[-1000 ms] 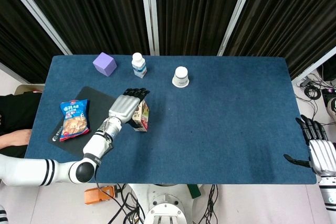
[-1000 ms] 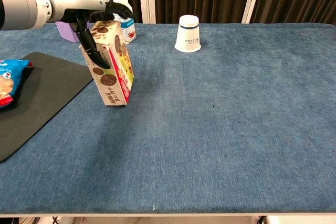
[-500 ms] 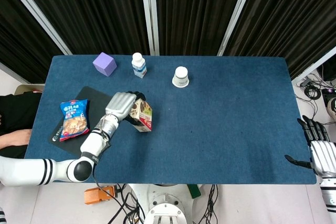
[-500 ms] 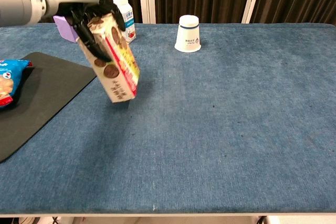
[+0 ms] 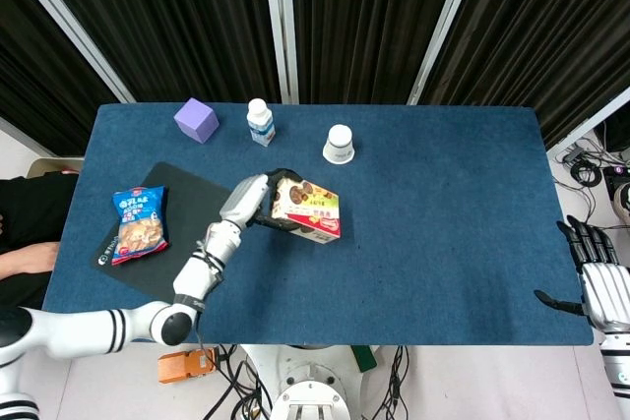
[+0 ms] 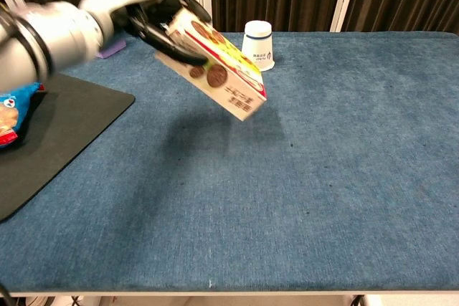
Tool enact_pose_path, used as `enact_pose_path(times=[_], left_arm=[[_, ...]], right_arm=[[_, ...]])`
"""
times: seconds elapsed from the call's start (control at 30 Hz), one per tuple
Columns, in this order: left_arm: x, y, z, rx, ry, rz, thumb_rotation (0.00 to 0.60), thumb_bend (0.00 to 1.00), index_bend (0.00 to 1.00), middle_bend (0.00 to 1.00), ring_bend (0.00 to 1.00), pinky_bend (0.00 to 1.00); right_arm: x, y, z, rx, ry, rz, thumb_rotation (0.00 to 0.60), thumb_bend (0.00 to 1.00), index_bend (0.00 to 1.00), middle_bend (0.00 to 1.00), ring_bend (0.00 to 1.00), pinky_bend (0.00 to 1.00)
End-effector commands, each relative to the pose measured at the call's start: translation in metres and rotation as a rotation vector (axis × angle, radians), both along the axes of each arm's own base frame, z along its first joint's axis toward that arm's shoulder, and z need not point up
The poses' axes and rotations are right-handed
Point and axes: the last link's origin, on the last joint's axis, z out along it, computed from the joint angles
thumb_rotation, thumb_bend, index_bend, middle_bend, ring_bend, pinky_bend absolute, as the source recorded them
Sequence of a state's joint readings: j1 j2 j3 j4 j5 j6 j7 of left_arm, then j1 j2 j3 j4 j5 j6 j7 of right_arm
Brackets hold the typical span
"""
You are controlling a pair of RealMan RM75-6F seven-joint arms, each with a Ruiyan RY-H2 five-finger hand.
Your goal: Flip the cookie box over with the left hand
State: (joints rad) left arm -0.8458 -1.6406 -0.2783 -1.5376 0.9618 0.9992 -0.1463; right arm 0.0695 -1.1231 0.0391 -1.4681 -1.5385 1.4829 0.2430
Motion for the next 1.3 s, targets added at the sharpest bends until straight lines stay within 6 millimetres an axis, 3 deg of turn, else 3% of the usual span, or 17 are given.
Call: enact_pose_path(times=[0.03, 0.2, 0.43, 0.67, 0.83, 0.97, 1.13, 1.3], left_arm=[[-0.002, -0.006, -0.034, 0.024, -0.049, -0.007, 0.6, 0.08, 0.35, 0.41, 0.31, 0.2], [0.0, -0.007, -0.058, 0.044, -0.063, -0.01, 0.6, 0.08, 0.34, 0.41, 0.29, 0.14], [-0.01, -0.004, -0.075, 0.062, 0.006, -0.049, 0.6, 0.07, 0.33, 0.4, 0.28, 0.11], [-0.029, 0.002, -0.074, 0.039, 0.115, -0.075, 0.6, 0.03, 0.19, 0.22, 0.1, 0.03], [-0.037, 0.005, -0.073, 0.026, 0.15, -0.059, 0.6, 0.02, 0.13, 0.17, 0.06, 0.01], [-0.041, 0.005, -0.073, 0.001, 0.186, -0.056, 0.6, 0.01, 0.02, 0.09, 0.01, 0.0], [-0.046, 0.006, -0.055, -0.001, 0.201, -0.045, 0.6, 0.0, 0.0, 0.0, 0.0, 0.0], [-0.072, 0.007, 0.004, 0.127, 0.293, -0.042, 0.6, 0.0, 0.0, 0.0, 0.0, 0.0]], right_arm=[[0.0, 0.001, 0.001, -0.003, 0.001, -0.005, 0.6, 0.09, 0.0, 0.0, 0.0, 0.0], [-0.002, 0.003, 0.001, -0.005, 0.002, -0.018, 0.6, 0.09, 0.0, 0.0, 0.0, 0.0], [-0.005, 0.004, 0.004, -0.011, 0.003, -0.031, 0.6, 0.09, 0.0, 0.0, 0.0, 0.0], [-0.006, 0.005, 0.003, -0.009, 0.002, -0.04, 0.6, 0.09, 0.0, 0.0, 0.0, 0.0], [-0.004, 0.004, 0.002, -0.007, 0.004, -0.036, 0.6, 0.09, 0.0, 0.0, 0.0, 0.0], [-0.003, 0.004, 0.002, -0.008, 0.005, -0.037, 0.6, 0.09, 0.0, 0.0, 0.0, 0.0], [-0.001, 0.003, 0.004, -0.006, 0.007, -0.03, 0.6, 0.09, 0.0, 0.0, 0.0, 0.0], [-0.003, 0.001, 0.008, 0.003, -0.002, -0.031, 0.6, 0.09, 0.0, 0.0, 0.0, 0.0]])
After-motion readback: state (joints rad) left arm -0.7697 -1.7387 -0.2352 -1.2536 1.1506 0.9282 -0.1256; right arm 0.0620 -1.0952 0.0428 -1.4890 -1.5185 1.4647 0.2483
